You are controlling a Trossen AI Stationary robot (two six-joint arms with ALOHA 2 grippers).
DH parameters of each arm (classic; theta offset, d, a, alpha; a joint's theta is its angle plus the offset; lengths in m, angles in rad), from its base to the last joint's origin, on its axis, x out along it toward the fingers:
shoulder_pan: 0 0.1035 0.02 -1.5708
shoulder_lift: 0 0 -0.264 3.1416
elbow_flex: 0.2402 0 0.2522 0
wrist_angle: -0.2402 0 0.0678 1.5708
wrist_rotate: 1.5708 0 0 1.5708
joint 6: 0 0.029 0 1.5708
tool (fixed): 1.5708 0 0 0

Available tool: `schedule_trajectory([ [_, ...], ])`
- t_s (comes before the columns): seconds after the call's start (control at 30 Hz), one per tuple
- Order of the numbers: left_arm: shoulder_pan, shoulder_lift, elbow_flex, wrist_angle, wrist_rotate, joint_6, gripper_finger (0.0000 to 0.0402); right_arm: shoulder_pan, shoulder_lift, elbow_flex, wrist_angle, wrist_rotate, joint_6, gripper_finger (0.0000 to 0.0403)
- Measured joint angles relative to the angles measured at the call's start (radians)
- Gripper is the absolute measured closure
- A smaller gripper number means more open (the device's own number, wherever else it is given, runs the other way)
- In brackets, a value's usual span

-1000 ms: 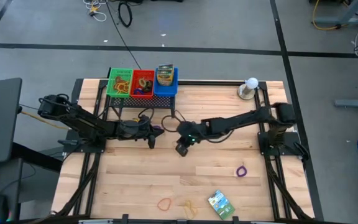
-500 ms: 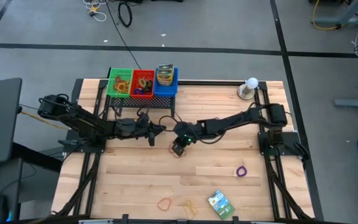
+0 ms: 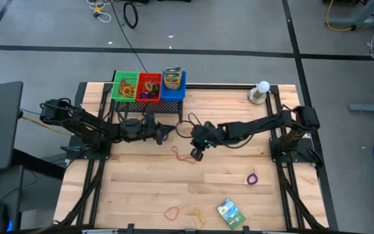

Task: Pick & Place Office Desk Supplies
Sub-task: Put the red rubber band into the green bin on the shelf

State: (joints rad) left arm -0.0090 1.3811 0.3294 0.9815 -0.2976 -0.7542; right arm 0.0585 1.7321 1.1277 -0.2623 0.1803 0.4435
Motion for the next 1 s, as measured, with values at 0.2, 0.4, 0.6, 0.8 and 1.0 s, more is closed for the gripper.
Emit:
schedule_trajectory([
  [0.2,0.010,0.000,0.090,-0.071,0.152,0.027,0.0379,0.034,-0.085,-0.227,0.296,0.005,0.105,0.0390],
  [0.4,0.009,0.000,0.214,-0.308,0.388,0.288,0.0388,0.081,-0.214,-0.406,0.417,0.091,0.155,0.0392],
  [0.6,-0.019,0.001,0.275,-0.631,0.404,0.480,0.0395,0.112,-0.314,-0.501,0.414,0.147,0.217,0.0395],
  [0.8,-0.052,0.021,0.284,-0.790,0.360,0.617,0.0364,0.126,-0.342,-0.530,0.408,0.190,0.248,0.0392],
  [1.0,-0.098,0.093,0.286,-0.787,0.305,0.648,0.0311,0.126,-0.342,-0.531,0.409,0.191,0.237,0.0394],
])
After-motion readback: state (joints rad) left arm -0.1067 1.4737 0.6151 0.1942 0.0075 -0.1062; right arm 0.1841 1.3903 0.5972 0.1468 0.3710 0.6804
